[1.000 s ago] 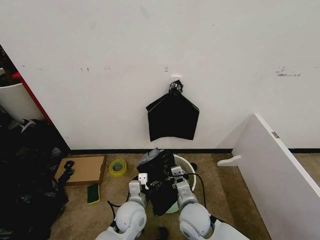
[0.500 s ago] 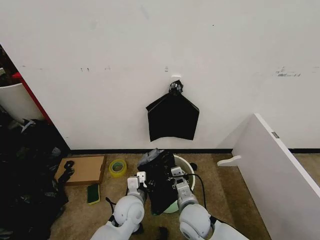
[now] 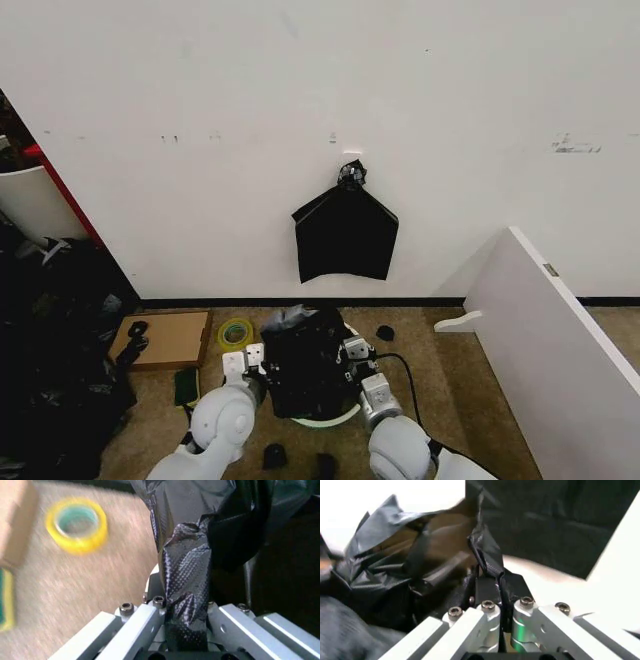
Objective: Place the garbage bag over the trash bin.
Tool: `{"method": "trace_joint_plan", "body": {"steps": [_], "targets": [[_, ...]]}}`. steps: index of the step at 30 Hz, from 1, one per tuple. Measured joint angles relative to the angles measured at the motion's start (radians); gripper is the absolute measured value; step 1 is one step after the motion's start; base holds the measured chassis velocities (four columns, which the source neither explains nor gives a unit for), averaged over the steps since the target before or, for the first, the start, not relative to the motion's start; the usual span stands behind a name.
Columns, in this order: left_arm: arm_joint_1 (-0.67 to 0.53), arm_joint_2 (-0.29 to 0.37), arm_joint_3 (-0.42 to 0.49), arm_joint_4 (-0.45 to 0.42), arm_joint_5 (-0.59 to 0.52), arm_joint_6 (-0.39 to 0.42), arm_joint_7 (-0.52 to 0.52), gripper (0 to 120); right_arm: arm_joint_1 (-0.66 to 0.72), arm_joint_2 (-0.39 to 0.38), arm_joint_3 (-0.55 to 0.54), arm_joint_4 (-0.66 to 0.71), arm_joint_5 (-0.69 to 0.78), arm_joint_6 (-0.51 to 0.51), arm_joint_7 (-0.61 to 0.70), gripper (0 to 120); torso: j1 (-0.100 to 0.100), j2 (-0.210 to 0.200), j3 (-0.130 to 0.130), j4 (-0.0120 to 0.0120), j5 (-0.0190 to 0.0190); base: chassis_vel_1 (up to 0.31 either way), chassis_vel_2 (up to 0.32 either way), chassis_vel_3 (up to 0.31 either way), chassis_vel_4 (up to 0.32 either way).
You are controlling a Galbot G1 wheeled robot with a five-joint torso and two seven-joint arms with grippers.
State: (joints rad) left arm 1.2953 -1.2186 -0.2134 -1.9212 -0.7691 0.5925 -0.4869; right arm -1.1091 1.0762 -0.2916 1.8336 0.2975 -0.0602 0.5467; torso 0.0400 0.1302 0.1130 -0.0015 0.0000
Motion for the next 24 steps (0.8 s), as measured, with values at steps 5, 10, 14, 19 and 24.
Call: {"method": "trace_joint_plan", "body": {"steps": [5, 10, 14, 19, 24], "targets": [[0.033, 0.032, -0.014, -0.022, 0.067, -0.082, 0.067, 1, -0.019, 0.008, 0.046, 0.000, 0.052, 0.154, -0.078, 0, 0.000, 0.000, 0.000, 0.0001, 0.0001, 0.000, 0.000, 0.000, 0.000], [0.082, 0.064, -0.014, -0.071, 0.131, -0.123, 0.144, 1, -0.022, 0.020, 0.092, 0.012, 0.176, 0.199, -0.117, 0, 0.000, 0.000, 0.000, 0.0000, -0.0001, 0.000, 0.000, 0.000, 0.000], [0.125, 0.086, -0.021, -0.131, 0.163, -0.167, 0.181, 1, -0.019, 0.030, 0.134, 0.031, 0.290, 0.189, -0.115, 0, 0.000, 0.000, 0.000, 0.0001, 0.0000, 0.000, 0.000, 0.000, 0.000], [0.163, 0.111, -0.044, -0.196, 0.150, -0.195, 0.205, 1, -0.050, 0.024, 0.177, 0.065, 0.372, 0.147, -0.096, 0, 0.000, 0.000, 0.000, -0.0001, -0.0001, 0.000, 0.000, 0.000, 0.000], [0.184, 0.126, -0.123, -0.263, 0.090, -0.178, 0.222, 1, -0.119, 0.017, 0.225, 0.103, 0.410, 0.139, -0.118, 0, 0.000, 0.000, 0.000, 0.0001, 0.0001, 0.000, 0.000, 0.000, 0.000]]}}
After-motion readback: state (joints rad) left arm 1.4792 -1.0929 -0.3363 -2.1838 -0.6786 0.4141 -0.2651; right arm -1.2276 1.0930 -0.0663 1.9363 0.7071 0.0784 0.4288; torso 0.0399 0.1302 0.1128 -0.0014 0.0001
